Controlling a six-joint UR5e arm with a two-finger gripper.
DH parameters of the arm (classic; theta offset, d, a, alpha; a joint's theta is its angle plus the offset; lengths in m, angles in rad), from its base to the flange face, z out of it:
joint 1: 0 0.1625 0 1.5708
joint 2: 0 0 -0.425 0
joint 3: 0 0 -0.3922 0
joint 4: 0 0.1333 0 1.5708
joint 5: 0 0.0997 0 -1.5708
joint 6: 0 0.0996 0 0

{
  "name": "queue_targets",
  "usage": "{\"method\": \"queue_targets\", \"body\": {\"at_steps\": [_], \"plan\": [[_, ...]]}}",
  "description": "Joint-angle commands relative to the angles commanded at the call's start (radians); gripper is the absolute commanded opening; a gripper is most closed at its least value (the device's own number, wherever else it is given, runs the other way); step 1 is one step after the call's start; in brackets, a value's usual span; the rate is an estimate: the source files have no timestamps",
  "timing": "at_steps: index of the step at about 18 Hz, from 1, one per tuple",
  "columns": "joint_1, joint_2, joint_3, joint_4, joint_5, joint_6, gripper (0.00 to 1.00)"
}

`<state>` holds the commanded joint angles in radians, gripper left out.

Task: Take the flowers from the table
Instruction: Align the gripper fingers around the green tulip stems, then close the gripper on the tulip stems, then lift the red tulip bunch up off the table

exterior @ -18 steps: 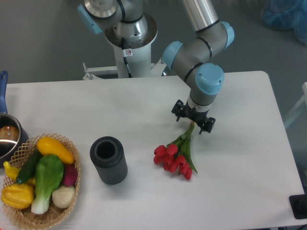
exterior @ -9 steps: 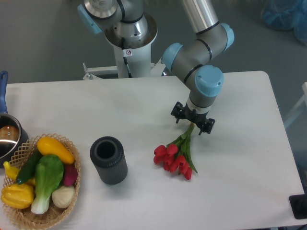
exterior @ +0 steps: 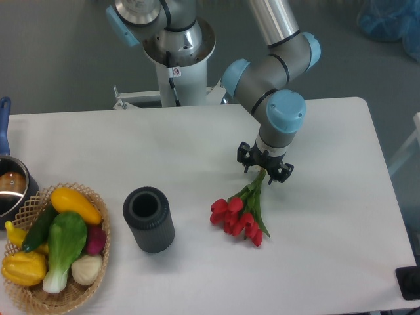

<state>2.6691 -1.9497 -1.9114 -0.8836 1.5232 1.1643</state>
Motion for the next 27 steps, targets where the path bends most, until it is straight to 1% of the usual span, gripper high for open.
{"method": "queue_targets", "body": {"at_steps": [2, 3, 4, 9, 10, 11, 12, 17, 19, 23, 26, 27], "plan": [[0.0, -0.002, 0.003, 0.0, 0.002, 0.0, 0.37], [0.0, -0.002, 0.005, -0.002, 0.002, -0.002, 0.31], [0.0, -0.002, 0.005, -0.002, 0.002, -0.005, 0.28], [0.0, -0.002, 0.003, -0.002, 0.003, -0.015, 0.28], [0.0, -0.002, 0.005, -0.002, 0.003, -0.015, 0.27], [0.0, -0.002, 0.005, -0.002, 0.003, -0.015, 0.15], [0.0, 0.0, 0.005, -0.002, 0.003, -0.015, 0.09], [0.0, 0.008, 0.028, -0.008, 0.012, -0.012, 0.09], [-0.002, 0.012, 0.049, -0.011, 0.012, -0.011, 0.1], [-0.005, 0.032, 0.11, -0.014, 0.008, -0.008, 0.11], [-0.028, 0.044, 0.181, -0.015, 0.0, -0.015, 0.11], [-0.032, 0.044, 0.195, -0.014, -0.002, -0.02, 0.11]]}}
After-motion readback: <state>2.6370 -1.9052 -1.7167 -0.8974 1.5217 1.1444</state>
